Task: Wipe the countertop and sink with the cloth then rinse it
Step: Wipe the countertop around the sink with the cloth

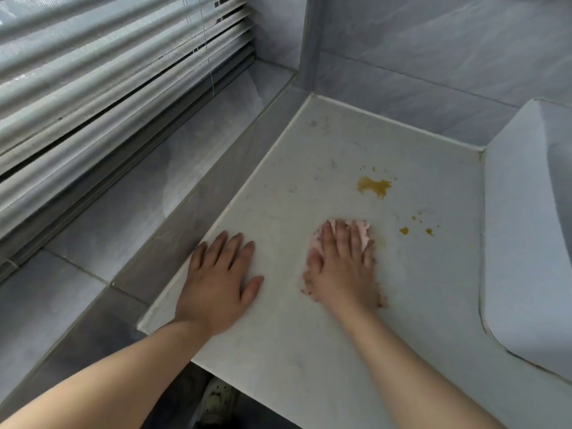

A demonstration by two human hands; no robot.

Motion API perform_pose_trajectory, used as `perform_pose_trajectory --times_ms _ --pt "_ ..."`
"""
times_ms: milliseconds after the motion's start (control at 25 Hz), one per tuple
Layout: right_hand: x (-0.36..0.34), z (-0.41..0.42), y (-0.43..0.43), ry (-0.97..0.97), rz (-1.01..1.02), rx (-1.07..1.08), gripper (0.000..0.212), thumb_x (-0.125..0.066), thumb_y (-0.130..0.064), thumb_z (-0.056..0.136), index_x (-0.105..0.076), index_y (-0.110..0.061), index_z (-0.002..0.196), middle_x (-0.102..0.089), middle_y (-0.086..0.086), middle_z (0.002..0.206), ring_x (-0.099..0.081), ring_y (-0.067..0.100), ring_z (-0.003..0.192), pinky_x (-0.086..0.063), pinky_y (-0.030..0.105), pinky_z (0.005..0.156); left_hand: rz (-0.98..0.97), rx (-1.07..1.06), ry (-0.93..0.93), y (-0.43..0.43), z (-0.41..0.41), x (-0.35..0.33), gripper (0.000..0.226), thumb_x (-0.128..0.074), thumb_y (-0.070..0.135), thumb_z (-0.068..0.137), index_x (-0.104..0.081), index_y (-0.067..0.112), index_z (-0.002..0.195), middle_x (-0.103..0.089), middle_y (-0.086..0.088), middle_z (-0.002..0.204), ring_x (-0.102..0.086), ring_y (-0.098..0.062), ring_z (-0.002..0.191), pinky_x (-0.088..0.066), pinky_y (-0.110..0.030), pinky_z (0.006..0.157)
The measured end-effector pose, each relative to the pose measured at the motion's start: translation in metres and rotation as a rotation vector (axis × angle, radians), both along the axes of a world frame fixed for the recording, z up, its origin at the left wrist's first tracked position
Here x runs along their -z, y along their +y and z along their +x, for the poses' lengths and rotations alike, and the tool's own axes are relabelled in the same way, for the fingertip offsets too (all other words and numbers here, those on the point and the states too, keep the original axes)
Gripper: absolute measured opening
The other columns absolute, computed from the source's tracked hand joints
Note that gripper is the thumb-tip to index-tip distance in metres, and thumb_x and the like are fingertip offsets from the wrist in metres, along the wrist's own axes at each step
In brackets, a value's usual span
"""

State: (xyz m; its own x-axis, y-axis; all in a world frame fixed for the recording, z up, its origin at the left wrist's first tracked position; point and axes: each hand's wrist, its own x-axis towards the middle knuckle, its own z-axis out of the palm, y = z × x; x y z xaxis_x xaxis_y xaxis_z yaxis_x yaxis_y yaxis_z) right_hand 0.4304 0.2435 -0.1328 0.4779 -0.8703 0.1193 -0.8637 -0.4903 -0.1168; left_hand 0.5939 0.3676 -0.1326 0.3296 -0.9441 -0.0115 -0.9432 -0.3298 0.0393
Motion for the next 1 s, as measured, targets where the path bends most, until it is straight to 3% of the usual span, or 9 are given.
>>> perform_pose_trajectory --times_ms 200,320,400,520,600,680,800,920,1000 --pt "0.002 -0.017 0.051 0.088 -0.002 -0.517 0.060 -0.038 -0.043 0.083 -0.053 -0.015 0.135 -0.051 0.003 0.141 -0.044 0.026 0.133 -0.022 0.043 0.108 -0.016 0.004 -0.025 0.000 -0.001 -0.001 0.064 -0.021 0.053 0.091 -0.054 0.014 0.129 -0.054 -0.011 0.133 -0.046 -0.034 0.126 -0.018 -0.043 0.106" --pt "0.003 -0.057 0.001 0.072 -0.059 -0.079 0.063 -0.034 -0.043 0.081 -0.056 -0.012 0.132 -0.055 0.008 0.137 -0.047 0.030 0.130 -0.019 0.042 0.106 0.016 -0.004 -0.023 -0.004 -0.003 -0.004 0.061 -0.027 0.048 0.087 -0.056 0.010 0.127 -0.057 -0.015 0.128 -0.048 -0.036 0.124 -0.034 -0.051 0.103" --pt "0.001 -0.055 0.016 0.022 -0.014 0.113 0.063 -0.035 -0.041 0.080 -0.058 -0.010 0.129 -0.056 0.012 0.135 -0.051 0.033 0.126 -0.019 0.045 0.105 0.067 -0.001 -0.025 -0.006 -0.008 -0.011 0.071 -0.015 0.051 0.085 -0.046 0.012 0.135 -0.050 -0.016 0.135 -0.039 -0.037 0.131 -0.030 -0.053 0.105" --pt "0.005 -0.052 0.087 -0.004 0.002 -0.238 0.064 -0.042 -0.045 0.078 -0.055 -0.013 0.132 -0.053 0.006 0.139 -0.048 0.028 0.129 -0.024 0.047 0.105 0.144 -0.020 0.002 -0.015 -0.011 -0.014 0.081 0.006 0.059 0.076 -0.017 0.029 0.147 -0.030 -0.017 0.145 -0.019 -0.037 0.139 -0.015 -0.050 0.112" --pt "0.004 -0.075 0.068 0.076 -0.033 -0.421 0.064 -0.044 -0.048 0.078 -0.055 -0.014 0.131 -0.053 0.005 0.139 -0.039 0.025 0.133 -0.026 0.046 0.105 0.118 0.032 0.011 -0.026 -0.023 -0.018 0.073 -0.005 0.064 0.083 -0.028 0.030 0.144 -0.045 -0.027 0.128 -0.037 -0.045 0.127 -0.030 -0.058 0.104" --pt "0.004 -0.100 0.018 0.093 -0.090 -0.138 0.062 -0.041 -0.045 0.077 -0.060 -0.011 0.125 -0.056 0.009 0.135 -0.041 0.027 0.131 -0.033 0.046 0.105 0.114 0.116 0.013 -0.042 -0.035 -0.021 0.070 -0.010 0.065 0.085 -0.028 0.032 0.144 -0.041 -0.027 0.135 -0.033 -0.043 0.132 -0.028 -0.060 0.105" --pt "0.000 -0.101 0.008 0.025 0.028 0.272 0.065 -0.036 -0.042 0.079 -0.060 -0.006 0.127 -0.056 0.015 0.134 -0.049 0.035 0.127 -0.032 0.051 0.104 0.140 0.035 0.116 -0.067 -0.051 -0.015 0.074 -0.010 0.070 0.082 -0.008 0.036 0.147 0.001 -0.002 0.157 0.006 -0.025 0.144 0.002 -0.053 0.113" --pt "0.008 -0.106 0.040 0.048 0.036 -0.058 0.065 -0.040 -0.045 0.080 -0.055 -0.009 0.132 -0.052 0.011 0.139 -0.044 0.030 0.132 -0.026 0.046 0.104 0.077 -0.146 0.226 -0.083 -0.062 -0.008 0.070 -0.021 0.063 0.089 -0.005 0.029 0.148 0.002 0.008 0.157 0.011 -0.016 0.144 0.008 -0.052 0.113" --pt "0.007 -0.126 0.010 0.067 0.014 -0.061 0.070 -0.035 -0.049 0.080 -0.048 -0.011 0.137 -0.046 0.010 0.144 -0.036 0.027 0.136 -0.022 0.043 0.107 0.053 -0.168 0.167 -0.083 -0.065 -0.004 0.072 -0.020 0.063 0.089 -0.003 0.027 0.148 0.002 0.008 0.157 0.011 -0.016 0.144 0.007 -0.052 0.113"
